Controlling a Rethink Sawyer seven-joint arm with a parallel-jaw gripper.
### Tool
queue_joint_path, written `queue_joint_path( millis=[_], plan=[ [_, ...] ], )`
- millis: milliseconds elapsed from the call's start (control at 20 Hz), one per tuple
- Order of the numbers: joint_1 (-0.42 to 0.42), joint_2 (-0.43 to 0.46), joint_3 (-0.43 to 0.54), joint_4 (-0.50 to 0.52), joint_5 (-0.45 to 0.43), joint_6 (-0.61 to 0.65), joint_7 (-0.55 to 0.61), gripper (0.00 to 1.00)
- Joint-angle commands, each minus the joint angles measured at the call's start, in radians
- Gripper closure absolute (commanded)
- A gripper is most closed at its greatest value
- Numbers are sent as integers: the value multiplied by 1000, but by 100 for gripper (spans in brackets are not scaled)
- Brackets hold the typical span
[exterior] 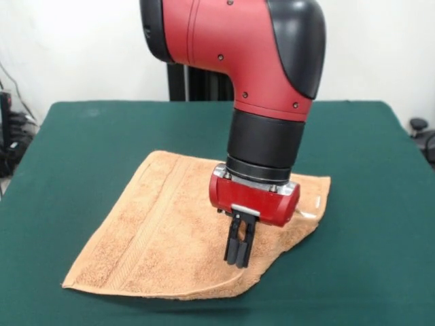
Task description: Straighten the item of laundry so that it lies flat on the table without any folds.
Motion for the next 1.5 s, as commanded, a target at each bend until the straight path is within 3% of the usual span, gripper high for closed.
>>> queue_joint_path(
  millis=[50, 200, 450, 850, 1350, 1500],
  plan=[
    [14, 14, 21, 116, 49, 43, 223, 100],
    [18, 7, 3, 94, 53, 84, 214, 100],
    [51, -58, -53, 50, 72, 256, 218, 100],
    [94, -68, -137, -116, 80, 523, 266, 100],
    [92, -63, -175, -256, 71, 692, 261, 100],
    [90, -62, -165, -237, 72, 658, 257, 100]
  ],
)
